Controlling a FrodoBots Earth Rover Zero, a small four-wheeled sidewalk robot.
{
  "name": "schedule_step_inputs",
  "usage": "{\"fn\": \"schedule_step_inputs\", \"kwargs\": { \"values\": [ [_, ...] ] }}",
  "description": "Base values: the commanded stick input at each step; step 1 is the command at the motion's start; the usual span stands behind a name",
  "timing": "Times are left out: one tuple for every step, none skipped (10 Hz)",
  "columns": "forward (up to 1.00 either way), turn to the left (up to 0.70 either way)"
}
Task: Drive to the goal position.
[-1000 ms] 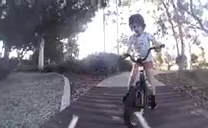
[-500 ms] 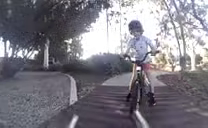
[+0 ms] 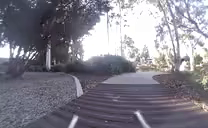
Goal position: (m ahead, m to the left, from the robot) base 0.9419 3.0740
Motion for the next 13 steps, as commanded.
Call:
{"fn": "schedule_step_inputs", "kwargs": {
  "values": [
    [0.13, 0.0],
    [0.66, 0.0],
    [1.0, 0.24],
    [1.0, 0.33],
    [1.0, 0.4],
    [1.0, 0.4],
    [1.0, 0.4],
    [1.0, 0.4],
    [1.0, 0.4],
    [1.0, 0.4],
    [0.71, 0.57],
    [0.18, 0.89],
    [0.0, 1.0]
  ]
}}
